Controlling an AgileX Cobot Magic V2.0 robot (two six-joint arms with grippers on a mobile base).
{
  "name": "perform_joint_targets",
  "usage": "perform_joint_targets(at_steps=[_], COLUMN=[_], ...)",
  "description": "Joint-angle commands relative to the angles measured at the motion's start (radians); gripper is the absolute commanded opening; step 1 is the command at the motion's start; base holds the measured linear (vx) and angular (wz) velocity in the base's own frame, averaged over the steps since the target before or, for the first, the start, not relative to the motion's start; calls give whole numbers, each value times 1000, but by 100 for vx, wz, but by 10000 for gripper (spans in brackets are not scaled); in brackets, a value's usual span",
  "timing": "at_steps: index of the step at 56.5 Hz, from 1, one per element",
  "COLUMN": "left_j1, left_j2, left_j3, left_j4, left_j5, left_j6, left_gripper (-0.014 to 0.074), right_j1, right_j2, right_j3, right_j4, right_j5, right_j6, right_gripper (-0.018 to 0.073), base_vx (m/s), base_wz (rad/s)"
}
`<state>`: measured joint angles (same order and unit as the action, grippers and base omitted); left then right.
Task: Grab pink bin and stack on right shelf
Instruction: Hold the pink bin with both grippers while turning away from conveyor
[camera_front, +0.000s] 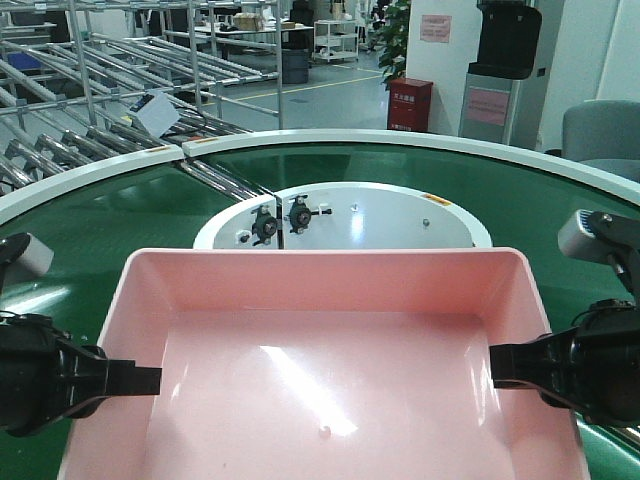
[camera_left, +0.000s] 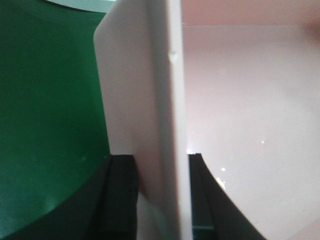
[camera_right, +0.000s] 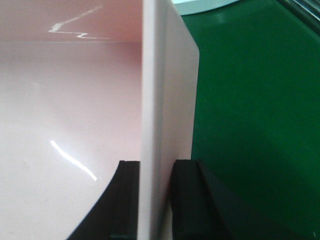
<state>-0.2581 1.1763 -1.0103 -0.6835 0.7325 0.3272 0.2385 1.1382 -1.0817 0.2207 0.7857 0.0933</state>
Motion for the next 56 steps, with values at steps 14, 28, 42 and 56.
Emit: perform_joint_targets(at_steps=[14,28,42,56], left_j1=[-14,-14,-14,-14], left_j2=[-27,-27,-27,-27], left_j3=[-26,-26,-26,-26], left_j4=[-88,-88,-88,-88], left_j5=[12,23,23,23], left_j6=[4,4,4,5], left_gripper=[-1,-1,-1,-1], right_j1=[-2,-2,-2,-2], right_j2=[-25,-25,-25,-25], right_j3=[-31,-31,-31,-31], right_j4=[41,41,41,41], right_j5=[-108,-108,-108,-108], right_j6=[-6,-6,-6,-6], right_gripper=[-8,-8,-8,-8], base_vx=[-25,-23,-17,-13], base_wz=[-18,-42,-66,-81])
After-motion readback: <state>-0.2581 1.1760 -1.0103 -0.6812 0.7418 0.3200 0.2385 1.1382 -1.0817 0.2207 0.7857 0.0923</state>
